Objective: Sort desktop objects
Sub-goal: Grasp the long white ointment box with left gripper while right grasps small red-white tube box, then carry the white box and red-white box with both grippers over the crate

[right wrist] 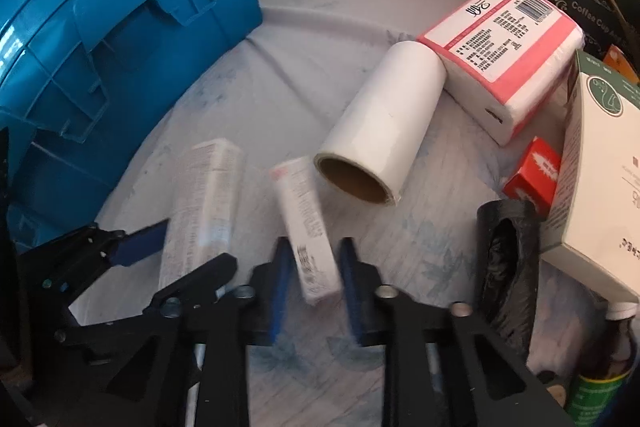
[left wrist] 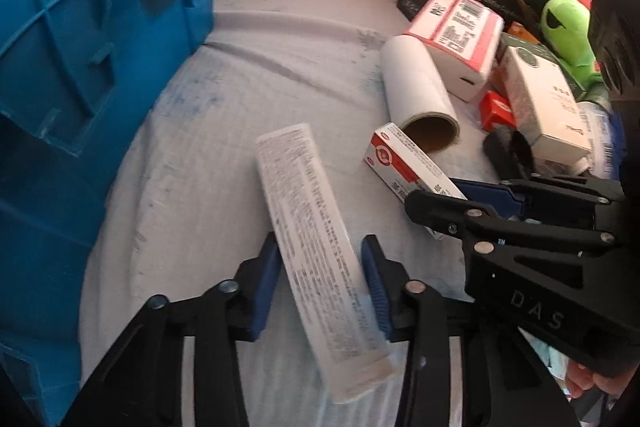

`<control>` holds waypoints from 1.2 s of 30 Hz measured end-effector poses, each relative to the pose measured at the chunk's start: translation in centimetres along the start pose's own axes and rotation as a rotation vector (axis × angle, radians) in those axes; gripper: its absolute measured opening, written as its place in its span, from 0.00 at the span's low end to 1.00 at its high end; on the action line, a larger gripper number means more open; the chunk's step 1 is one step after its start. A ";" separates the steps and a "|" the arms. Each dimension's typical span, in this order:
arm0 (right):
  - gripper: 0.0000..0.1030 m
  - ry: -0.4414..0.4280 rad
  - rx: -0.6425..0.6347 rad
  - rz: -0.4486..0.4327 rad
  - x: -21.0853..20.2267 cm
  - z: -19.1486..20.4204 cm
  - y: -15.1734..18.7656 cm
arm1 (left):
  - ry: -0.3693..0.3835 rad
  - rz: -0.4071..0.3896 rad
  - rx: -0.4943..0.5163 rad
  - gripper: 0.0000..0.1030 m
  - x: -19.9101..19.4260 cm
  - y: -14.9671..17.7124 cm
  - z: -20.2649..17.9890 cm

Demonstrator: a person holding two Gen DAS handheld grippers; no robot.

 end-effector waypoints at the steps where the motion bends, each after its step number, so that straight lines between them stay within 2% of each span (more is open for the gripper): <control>1: 0.20 0.005 -0.004 -0.013 -0.7 0.1 0.0 | 0.003 -0.003 0.006 0.36 -0.1 0.1 -0.3; 6: 0.17 0.032 0.007 -0.059 -3.9 0.0 -0.1 | 0.008 -0.046 0.035 0.33 -2.4 -0.7 -1.3; 13: 0.17 0.086 0.008 -0.155 -10.7 -0.1 -0.7 | 0.020 -0.103 0.052 0.32 -7.1 -1.5 -3.2; 18: 0.17 0.121 -0.009 -0.268 -17.5 0.9 -1.3 | 0.031 -0.196 0.102 0.32 -13.1 -2.5 -5.4; 19: 0.17 0.121 -0.009 -0.268 -17.5 0.9 -1.3 | 0.034 -0.218 0.113 0.32 -14.5 -2.6 -5.9; 20: 0.17 0.136 -0.009 -0.315 -20.3 1.5 -1.1 | 0.035 -0.233 0.120 0.32 -15.5 -2.8 -6.3; 28: 0.17 0.182 -0.033 -0.480 -31.0 4.1 -0.9 | 0.019 -0.412 0.180 0.33 -26.5 -3.5 -9.2; 31: 0.17 0.189 -0.058 -0.532 -34.1 5.5 -1.3 | -0.002 -0.485 0.186 0.33 -30.4 -3.9 -9.1; 36: 0.17 0.193 -0.129 -0.628 -38.1 9.5 -2.9 | -0.048 -0.596 0.176 0.33 -35.8 -5.2 -6.9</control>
Point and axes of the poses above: each gripper's, at about its wrist camera, not at the fingertips, and x roughly the way its jaws point, z to its left, y to its underside, the point moved 7 cm from there along x, roughly the way its jaws point, and after that the axes turned 10 degrees about -z, right-handed, at the moved point
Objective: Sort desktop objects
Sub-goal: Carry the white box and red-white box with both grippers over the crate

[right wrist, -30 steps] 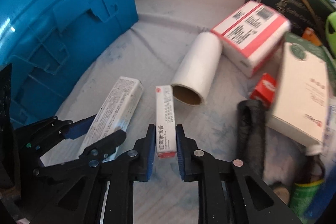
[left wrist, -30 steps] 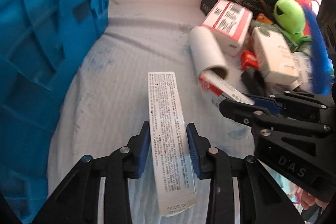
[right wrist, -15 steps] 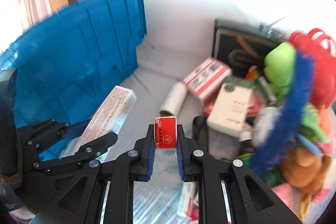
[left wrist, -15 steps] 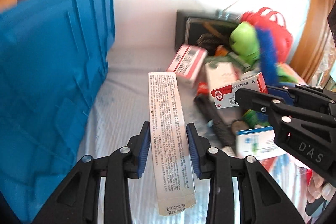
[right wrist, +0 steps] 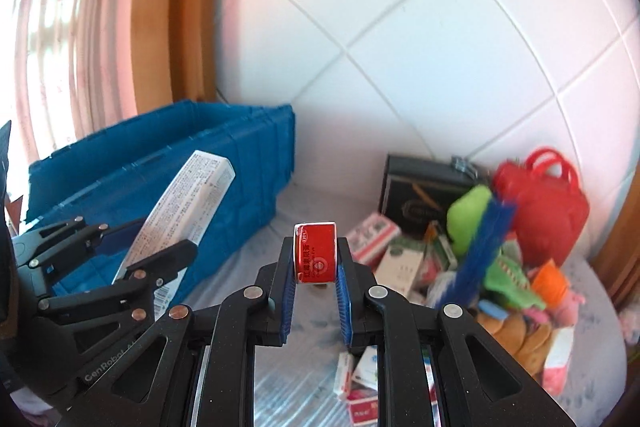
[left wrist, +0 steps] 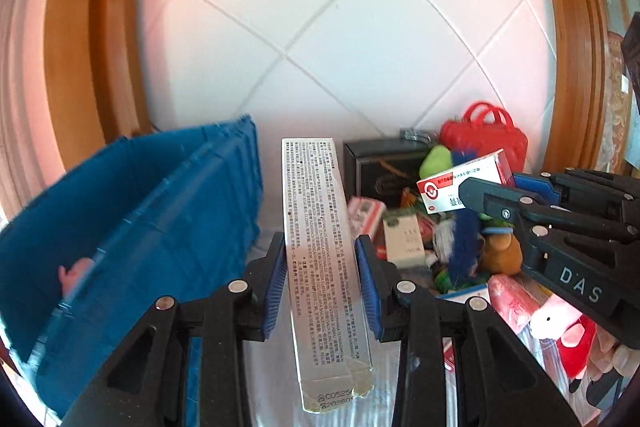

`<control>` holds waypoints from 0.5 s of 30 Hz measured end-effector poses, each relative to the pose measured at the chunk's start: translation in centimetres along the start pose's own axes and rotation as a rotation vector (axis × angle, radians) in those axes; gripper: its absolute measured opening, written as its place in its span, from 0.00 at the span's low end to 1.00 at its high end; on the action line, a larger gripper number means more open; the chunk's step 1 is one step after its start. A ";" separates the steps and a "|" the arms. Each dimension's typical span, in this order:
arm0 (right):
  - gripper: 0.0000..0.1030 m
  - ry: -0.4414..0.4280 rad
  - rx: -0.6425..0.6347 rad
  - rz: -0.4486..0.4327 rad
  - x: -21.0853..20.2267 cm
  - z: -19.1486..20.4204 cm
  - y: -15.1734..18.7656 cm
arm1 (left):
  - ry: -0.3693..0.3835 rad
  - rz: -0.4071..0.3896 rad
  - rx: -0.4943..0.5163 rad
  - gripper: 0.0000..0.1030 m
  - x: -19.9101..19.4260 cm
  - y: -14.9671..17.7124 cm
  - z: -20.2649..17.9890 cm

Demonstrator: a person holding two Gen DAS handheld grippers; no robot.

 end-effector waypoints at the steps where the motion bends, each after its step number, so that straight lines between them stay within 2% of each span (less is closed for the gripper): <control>1: 0.17 -0.003 -0.008 -0.015 -0.4 0.8 -0.7 | -0.012 -0.017 0.002 0.33 -0.6 -0.6 0.8; 3: 0.17 -0.006 -0.017 -0.034 -0.7 1.8 -1.6 | -0.034 -0.054 0.004 0.33 -1.9 -2.0 2.9; 8: 0.17 -0.066 -0.056 -0.114 -0.3 9.6 -6.5 | -0.111 -0.115 0.002 0.33 -4.6 -4.4 10.3; 9: 0.18 -0.066 -0.056 -0.114 -0.3 9.6 -6.5 | -0.131 -0.121 -0.005 0.33 -5.0 -4.7 12.4; 10: 0.18 -0.081 -0.066 -0.120 0.1 11.3 -7.2 | -0.150 -0.121 -0.009 0.33 -5.2 -4.9 14.6; 11: 0.18 -0.103 -0.086 -0.125 1.1 14.7 -8.3 | -0.169 -0.113 -0.011 0.33 -5.4 -4.8 16.7; 15: 0.18 -0.151 -0.112 -0.112 3.5 21.9 -9.4 | -0.229 -0.061 -0.035 0.33 -5.2 -3.6 24.4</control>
Point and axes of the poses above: each gripper's, at about its wrist camera, not at the fingertips, and x roughly the way its jaws point, z to its left, y to its underside, the point moved 7 cm from there along x, roughly the way its jaws point, and after that the axes turned 10 degrees about -z, right-handed, at the moved point
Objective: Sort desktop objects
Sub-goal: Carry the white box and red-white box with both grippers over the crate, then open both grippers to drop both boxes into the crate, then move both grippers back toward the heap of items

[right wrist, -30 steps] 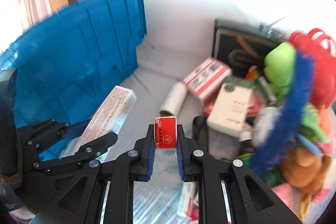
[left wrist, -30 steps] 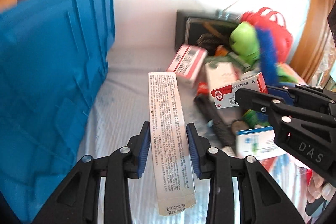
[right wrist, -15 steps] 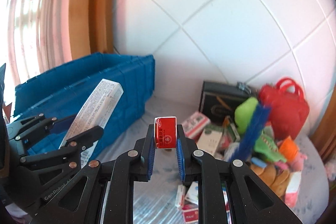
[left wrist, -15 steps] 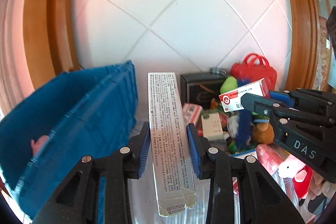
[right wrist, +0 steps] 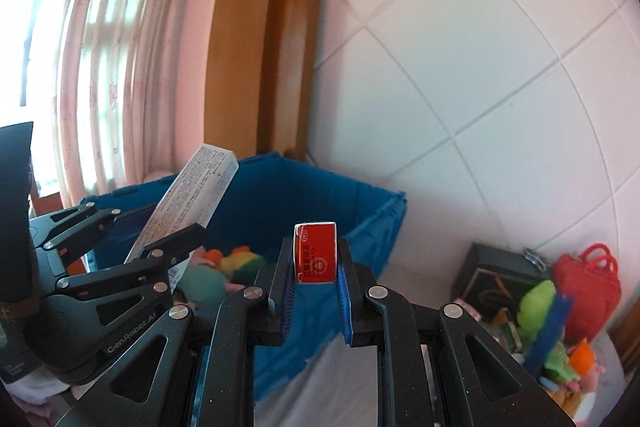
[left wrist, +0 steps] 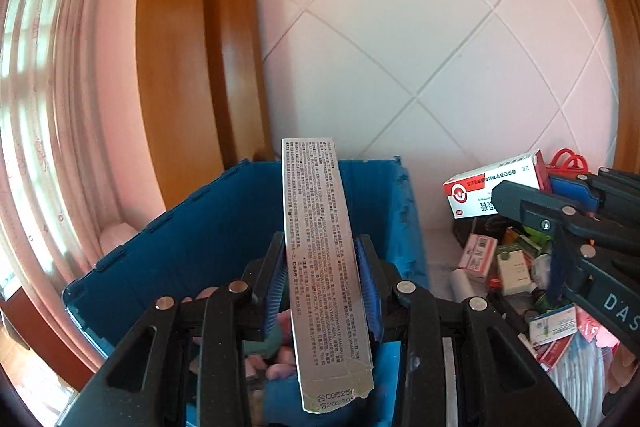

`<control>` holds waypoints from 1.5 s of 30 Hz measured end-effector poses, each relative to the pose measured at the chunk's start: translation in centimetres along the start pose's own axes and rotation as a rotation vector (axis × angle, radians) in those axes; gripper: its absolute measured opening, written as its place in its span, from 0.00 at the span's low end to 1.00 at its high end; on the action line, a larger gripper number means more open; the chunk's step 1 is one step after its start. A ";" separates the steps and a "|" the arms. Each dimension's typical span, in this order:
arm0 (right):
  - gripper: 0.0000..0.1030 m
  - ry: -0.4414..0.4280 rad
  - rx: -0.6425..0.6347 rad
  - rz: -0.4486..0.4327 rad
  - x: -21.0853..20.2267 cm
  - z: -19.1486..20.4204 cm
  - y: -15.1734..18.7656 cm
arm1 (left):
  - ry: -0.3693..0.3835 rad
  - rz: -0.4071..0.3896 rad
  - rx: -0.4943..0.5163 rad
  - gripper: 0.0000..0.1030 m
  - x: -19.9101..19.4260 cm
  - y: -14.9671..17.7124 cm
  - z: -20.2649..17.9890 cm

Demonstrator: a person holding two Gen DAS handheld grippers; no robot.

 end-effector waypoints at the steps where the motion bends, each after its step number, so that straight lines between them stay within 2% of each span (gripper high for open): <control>1: 0.18 -0.006 -0.004 0.009 0.9 1.3 -0.1 | -0.009 0.013 -0.002 0.33 0.4 0.3 1.5; 7: 0.18 -0.003 -0.024 0.111 6.3 7.7 -0.3 | 0.001 0.101 -0.019 0.33 3.9 2.5 7.0; 10: 0.18 0.026 -0.042 0.149 8.4 8.9 -0.3 | 0.029 0.143 -0.024 0.33 6.0 3.3 8.5; 15: 0.18 0.056 -0.068 0.260 11.3 9.8 1.0 | 0.089 0.212 -0.022 0.33 8.2 4.7 8.1; 19: 0.18 0.096 -0.095 0.335 12.4 10.0 2.5 | 0.123 0.229 -0.002 0.33 8.5 5.3 7.3; 23: 0.18 0.124 -0.092 0.350 12.7 9.4 3.1 | 0.119 0.238 -0.006 0.34 8.8 5.4 7.5; 25: 0.24 0.133 -0.096 0.347 12.6 9.4 3.0 | 0.101 0.241 -0.003 0.36 8.8 5.5 7.7; 26: 0.36 0.144 -0.100 0.342 12.5 9.4 2.9 | 0.098 0.241 -0.004 0.41 8.9 5.3 7.6; 27: 0.55 0.171 -0.105 0.326 12.4 8.8 2.7 | 0.090 0.239 -0.008 0.45 8.9 5.3 7.7; 28: 0.59 0.171 -0.105 0.326 12.4 8.8 2.7 | 0.078 0.239 -0.009 0.48 8.5 5.3 8.3; 30: 0.75 0.203 -0.119 0.295 11.9 8.1 2.3 | 0.063 0.241 -0.019 0.55 8.3 5.5 8.7; 31: 0.80 0.204 -0.114 0.286 11.6 8.0 2.1 | 0.058 0.242 -0.028 0.57 8.2 5.6 9.1; 33: 0.98 0.213 -0.113 0.260 10.8 7.8 1.5 | 0.049 0.239 -0.043 0.61 7.6 5.8 9.8; 40: 1.00 0.213 -0.061 0.172 6.2 6.6 0.3 | 0.038 0.170 -0.087 0.63 4.8 5.0 9.8; 45: 1.00 0.243 0.026 0.119 1.1 3.7 1.5 | 0.086 0.094 -0.094 0.63 2.1 3.4 7.1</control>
Point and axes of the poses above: each gripper's, at about its wrist camera, not at the fingertips, and x roughly the way its jaws point, z to its left, y to its underside, the point moved 7 cm from there along x, roughly the way its jaws point, and after that the axes turned 10 degrees about -z, right-handed, at the moved point
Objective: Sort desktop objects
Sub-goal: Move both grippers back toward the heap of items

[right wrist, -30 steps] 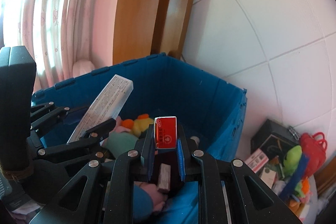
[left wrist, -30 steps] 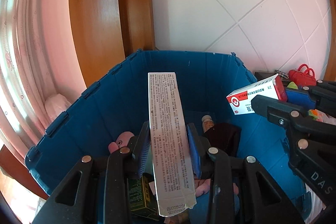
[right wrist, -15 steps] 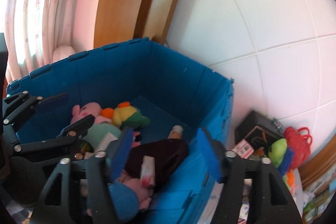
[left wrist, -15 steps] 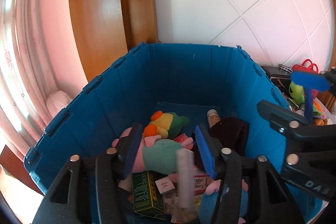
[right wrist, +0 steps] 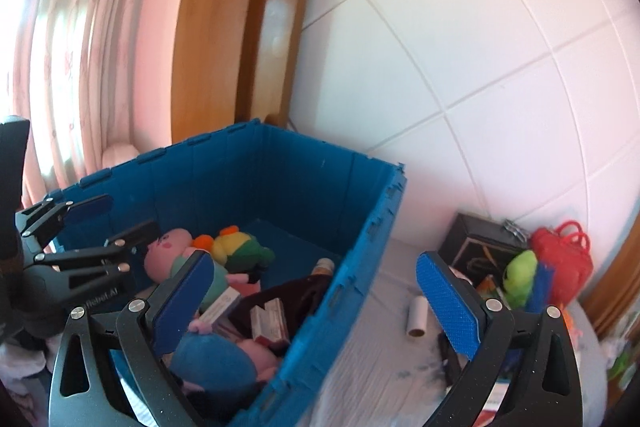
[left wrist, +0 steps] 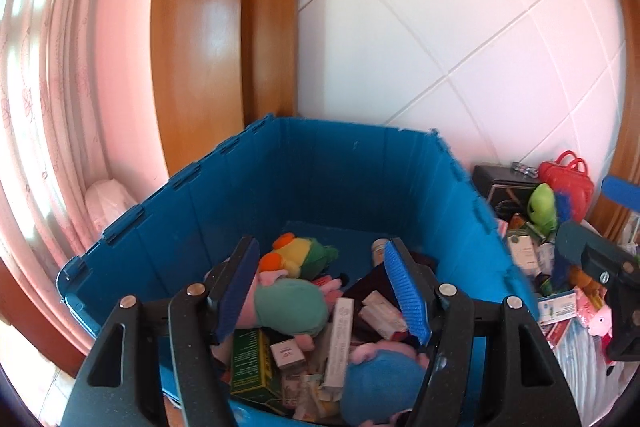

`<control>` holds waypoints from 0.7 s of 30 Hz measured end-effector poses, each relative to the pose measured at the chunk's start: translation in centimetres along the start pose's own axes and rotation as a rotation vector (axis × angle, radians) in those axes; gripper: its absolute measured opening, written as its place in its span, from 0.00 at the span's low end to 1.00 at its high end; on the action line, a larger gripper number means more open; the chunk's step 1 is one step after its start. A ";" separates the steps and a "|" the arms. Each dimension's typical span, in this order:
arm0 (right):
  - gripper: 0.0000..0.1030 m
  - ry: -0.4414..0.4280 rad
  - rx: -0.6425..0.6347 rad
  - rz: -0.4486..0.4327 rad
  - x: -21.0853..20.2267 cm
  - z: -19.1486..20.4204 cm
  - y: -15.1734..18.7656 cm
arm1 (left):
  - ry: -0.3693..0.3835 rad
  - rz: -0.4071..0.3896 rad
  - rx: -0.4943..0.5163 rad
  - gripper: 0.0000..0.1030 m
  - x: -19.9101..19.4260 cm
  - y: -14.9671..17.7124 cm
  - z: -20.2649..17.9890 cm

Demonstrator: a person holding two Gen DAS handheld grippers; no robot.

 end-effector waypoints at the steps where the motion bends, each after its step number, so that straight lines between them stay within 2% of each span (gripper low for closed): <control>1: 1.00 0.012 0.014 -0.002 -0.6 -0.9 0.5 | 0.015 -0.013 0.009 0.63 -0.4 -0.1 -1.0; 4: 1.00 0.086 0.055 0.000 -2.7 -4.9 2.4 | 0.079 -0.043 0.021 0.63 -1.5 -0.4 -4.4; 13: 1.00 0.308 0.196 0.101 -8.4 -18.8 10.4 | 0.309 -0.037 0.101 0.63 -3.7 1.1 -18.1; 18: 1.00 0.416 0.246 0.186 -11.9 -27.5 16.1 | 0.423 0.033 0.122 0.63 -2.8 4.2 -26.7; 21: 1.00 0.460 0.281 0.249 -13.8 -32.7 20.3 | 0.445 0.139 0.113 0.63 -0.7 7.7 -31.6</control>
Point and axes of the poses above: each gripper's, at about its wrist camera, not at the fingertips, and x roughly the way its jaws point, z to its left, y to its underside, the point moved 7 cm from there along x, roughly the way its jaws point, and after that the axes turned 10 degrees about -z, right-handed, at the moved point
